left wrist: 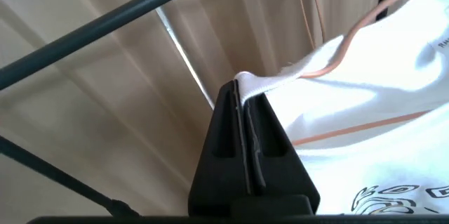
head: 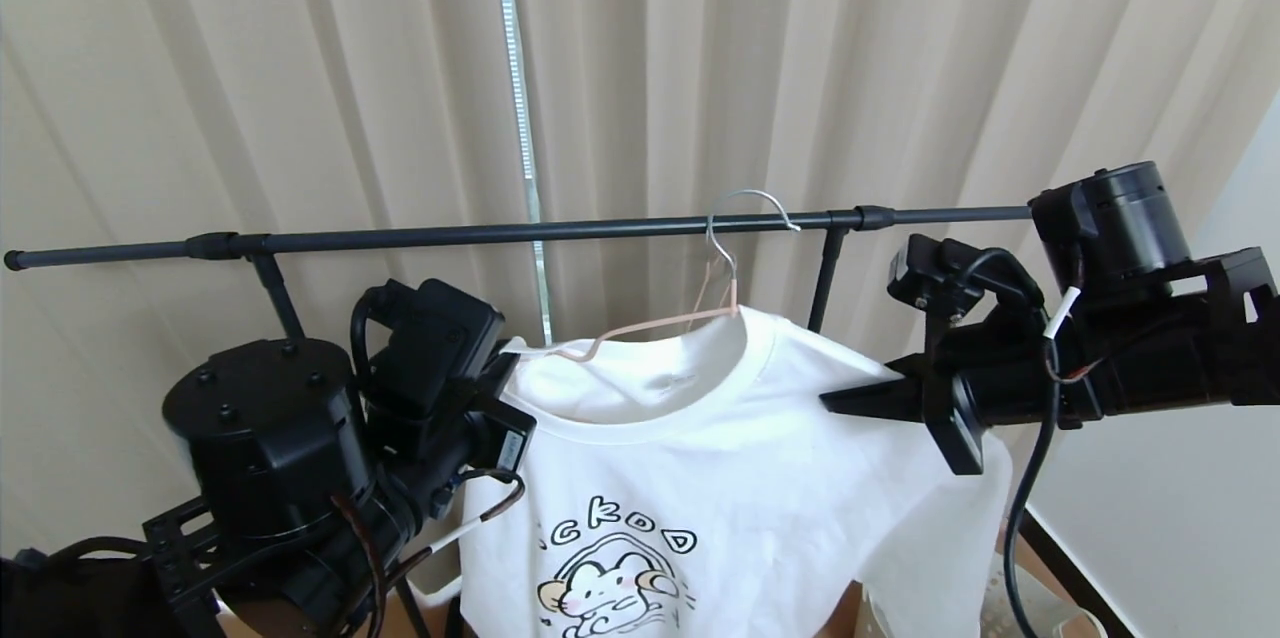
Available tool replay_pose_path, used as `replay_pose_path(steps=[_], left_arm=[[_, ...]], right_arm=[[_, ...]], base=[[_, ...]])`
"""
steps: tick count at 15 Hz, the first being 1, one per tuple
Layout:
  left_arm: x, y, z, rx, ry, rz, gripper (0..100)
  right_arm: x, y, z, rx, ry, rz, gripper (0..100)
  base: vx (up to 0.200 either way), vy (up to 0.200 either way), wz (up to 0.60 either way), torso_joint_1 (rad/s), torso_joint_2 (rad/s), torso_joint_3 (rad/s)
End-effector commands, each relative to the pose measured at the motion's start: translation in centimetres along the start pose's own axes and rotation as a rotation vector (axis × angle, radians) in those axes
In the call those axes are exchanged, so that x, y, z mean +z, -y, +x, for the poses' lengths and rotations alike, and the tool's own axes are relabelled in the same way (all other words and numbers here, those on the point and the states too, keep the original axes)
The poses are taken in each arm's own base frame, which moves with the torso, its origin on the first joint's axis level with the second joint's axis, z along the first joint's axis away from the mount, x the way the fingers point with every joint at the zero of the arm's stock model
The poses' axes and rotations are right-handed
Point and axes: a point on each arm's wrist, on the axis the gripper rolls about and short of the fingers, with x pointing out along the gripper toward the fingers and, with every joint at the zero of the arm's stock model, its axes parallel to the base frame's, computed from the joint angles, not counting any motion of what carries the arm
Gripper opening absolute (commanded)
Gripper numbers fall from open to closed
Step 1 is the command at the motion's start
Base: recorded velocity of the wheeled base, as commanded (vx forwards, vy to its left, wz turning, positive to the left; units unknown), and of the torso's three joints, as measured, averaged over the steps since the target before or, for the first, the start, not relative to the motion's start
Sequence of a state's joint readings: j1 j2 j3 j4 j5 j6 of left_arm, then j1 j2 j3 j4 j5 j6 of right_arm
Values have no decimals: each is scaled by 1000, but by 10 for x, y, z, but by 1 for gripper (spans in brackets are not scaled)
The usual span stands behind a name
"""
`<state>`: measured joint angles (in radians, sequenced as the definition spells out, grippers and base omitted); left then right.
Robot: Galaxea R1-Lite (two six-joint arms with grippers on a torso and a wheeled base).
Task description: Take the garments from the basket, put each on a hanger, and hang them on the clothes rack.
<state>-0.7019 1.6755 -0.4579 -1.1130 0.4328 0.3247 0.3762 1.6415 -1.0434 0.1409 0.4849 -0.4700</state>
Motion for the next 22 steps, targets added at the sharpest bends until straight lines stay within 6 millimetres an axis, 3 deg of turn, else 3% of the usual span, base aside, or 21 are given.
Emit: replay_pose_path(steps=[1,8,17,22], left_arm=[[4,2,-1,-8,17,5,0],[17,2,3,-4,51,2,0],[33,18,-5,-73,93,-11,0],[34,17,-11,-82,99,-16,0]], right_arm=[[0,-1,6,-18,-4,16,0],[-5,-14,31,-135,76,-34,0],[-13,-37,58,-181,100,-99,0],[-17,-35,73,-303,77,-101,0]], base=[[0,0,0,0,0,0],[0,0,0,0,0,0],[0,0,0,0,0,0],[0,0,0,0,0,0]])
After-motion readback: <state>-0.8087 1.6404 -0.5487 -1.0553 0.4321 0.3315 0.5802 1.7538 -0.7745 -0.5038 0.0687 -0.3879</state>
